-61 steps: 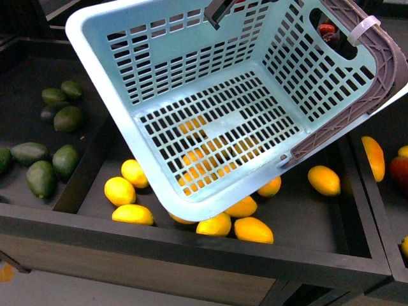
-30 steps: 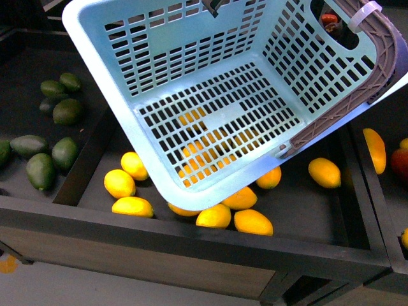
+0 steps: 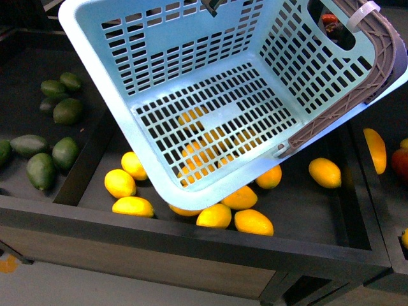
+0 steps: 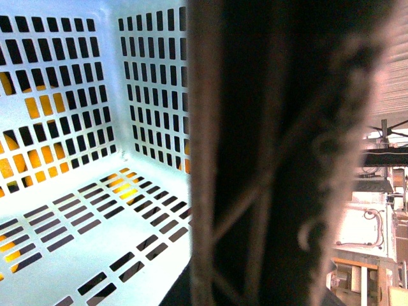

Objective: Pick mango and avocado into basket

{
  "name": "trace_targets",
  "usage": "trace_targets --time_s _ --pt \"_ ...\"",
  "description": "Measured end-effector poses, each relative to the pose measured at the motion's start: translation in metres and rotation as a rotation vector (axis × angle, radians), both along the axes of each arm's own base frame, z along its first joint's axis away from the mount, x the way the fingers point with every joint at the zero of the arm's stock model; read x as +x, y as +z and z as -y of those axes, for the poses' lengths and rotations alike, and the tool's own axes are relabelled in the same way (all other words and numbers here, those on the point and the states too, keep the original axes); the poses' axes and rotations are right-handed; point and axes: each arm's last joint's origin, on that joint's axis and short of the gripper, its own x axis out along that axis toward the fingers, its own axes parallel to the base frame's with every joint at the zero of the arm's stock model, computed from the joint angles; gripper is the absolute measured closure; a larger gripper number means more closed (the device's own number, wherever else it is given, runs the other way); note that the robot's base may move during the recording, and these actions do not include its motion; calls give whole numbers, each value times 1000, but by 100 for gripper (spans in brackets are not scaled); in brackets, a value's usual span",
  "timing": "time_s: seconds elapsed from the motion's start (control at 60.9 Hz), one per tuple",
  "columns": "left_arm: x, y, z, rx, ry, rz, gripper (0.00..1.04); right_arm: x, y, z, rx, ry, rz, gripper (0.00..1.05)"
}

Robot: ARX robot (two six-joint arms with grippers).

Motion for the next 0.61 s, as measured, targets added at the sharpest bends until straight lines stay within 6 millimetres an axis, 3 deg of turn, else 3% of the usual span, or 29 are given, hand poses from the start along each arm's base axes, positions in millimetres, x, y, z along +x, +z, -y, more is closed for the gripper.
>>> trace_targets --time_s 0.279,0.608 --pt "0 0 0 0 -1 0 99 31 -18 30 -18 70 -42 8" --pt "0 0 0 0 -1 0 99 19 -65 56 26 109 -148 8"
